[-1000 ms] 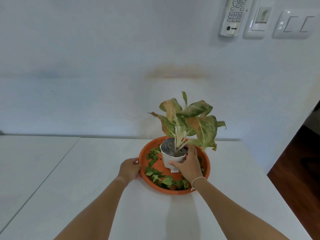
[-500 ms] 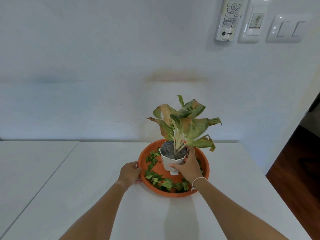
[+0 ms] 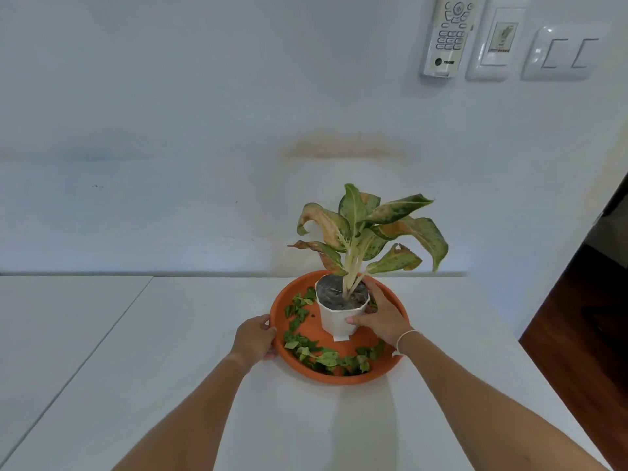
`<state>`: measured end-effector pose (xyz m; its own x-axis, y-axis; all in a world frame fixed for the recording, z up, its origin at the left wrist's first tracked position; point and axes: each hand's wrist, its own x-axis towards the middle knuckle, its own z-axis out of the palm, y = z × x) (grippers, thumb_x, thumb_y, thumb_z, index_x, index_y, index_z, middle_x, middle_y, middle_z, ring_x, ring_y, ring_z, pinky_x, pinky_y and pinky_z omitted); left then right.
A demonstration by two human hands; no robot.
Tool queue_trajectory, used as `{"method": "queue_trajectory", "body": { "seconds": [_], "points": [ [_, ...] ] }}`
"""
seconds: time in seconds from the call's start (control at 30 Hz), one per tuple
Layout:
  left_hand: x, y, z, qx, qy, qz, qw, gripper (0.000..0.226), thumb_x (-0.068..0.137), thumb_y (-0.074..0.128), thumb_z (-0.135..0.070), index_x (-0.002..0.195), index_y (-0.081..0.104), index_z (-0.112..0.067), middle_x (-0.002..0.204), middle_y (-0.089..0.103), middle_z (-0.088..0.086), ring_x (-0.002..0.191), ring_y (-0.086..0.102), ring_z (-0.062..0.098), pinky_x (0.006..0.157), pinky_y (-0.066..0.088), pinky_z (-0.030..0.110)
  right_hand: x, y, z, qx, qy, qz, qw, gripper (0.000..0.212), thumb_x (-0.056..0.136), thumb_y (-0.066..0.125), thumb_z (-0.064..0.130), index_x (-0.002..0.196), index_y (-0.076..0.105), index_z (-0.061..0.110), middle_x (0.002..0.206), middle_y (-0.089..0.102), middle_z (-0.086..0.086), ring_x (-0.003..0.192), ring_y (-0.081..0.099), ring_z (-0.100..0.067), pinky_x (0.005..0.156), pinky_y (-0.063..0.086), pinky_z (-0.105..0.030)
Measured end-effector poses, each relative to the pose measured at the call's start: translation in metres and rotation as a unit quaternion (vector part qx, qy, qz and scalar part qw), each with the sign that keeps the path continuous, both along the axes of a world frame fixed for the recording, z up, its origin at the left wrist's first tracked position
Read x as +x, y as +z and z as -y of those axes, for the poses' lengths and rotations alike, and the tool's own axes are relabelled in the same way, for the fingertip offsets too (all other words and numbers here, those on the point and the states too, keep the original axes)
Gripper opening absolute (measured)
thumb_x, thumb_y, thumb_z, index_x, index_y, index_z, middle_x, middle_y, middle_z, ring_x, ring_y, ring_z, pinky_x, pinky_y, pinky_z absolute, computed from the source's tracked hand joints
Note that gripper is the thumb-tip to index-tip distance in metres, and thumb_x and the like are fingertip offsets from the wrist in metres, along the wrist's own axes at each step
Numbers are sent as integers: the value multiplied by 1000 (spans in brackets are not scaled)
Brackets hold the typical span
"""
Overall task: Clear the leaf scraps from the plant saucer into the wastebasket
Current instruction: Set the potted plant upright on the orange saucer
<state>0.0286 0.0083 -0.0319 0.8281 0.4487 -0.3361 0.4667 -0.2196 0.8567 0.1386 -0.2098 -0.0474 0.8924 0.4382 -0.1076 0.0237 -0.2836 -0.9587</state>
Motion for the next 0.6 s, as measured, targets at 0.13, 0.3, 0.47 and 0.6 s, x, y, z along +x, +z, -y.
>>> {"method": "queue_trajectory", "body": {
  "seconds": [0.13, 0.3, 0.47, 0.6],
  "points": [
    [1, -1, 0, 3, 2, 0, 1000, 37, 96, 43, -7, 133, 51, -6, 118, 63, 22, 102, 65, 39, 88, 56, 48, 2, 2, -2, -17, 24, -26, 999, 99, 74, 73, 6, 150, 15, 32, 146, 43, 1, 124, 50, -22, 110, 38, -41],
    [0, -2, 0, -4, 4, 1, 1000, 38, 96, 44, -7, 133, 50, -7, 116, 63, 21, 99, 66, 38, 87, 56, 48, -7, 1, -9, -28, -3, 1, 1000, 116, 63, 84, 28, 151, 8, 29, 150, 36, 0, 131, 44, -24, 110, 37, -45],
    [0, -1, 0, -1, 3, -1, 1000, 38, 96, 43, -7, 133, 50, -8, 107, 64, 19, 90, 66, 35, 84, 57, 46, -12, -1, -19, -45, -58, 66, 995, 111, 57, 84, 40, 147, 20, 25, 146, 42, 1, 132, 43, -20, 103, 38, -29],
    [0, -1, 0, 7, 3, -2, 1000, 39, 96, 44, -7, 135, 49, -7, 105, 63, 17, 90, 66, 35, 84, 57, 45, -13, -1, -19, -64, -66, 87, 992, 105, 58, 83, 44, 145, 27, 25, 143, 47, 2, 128, 47, -19, 103, 40, -31]
  ]
}}
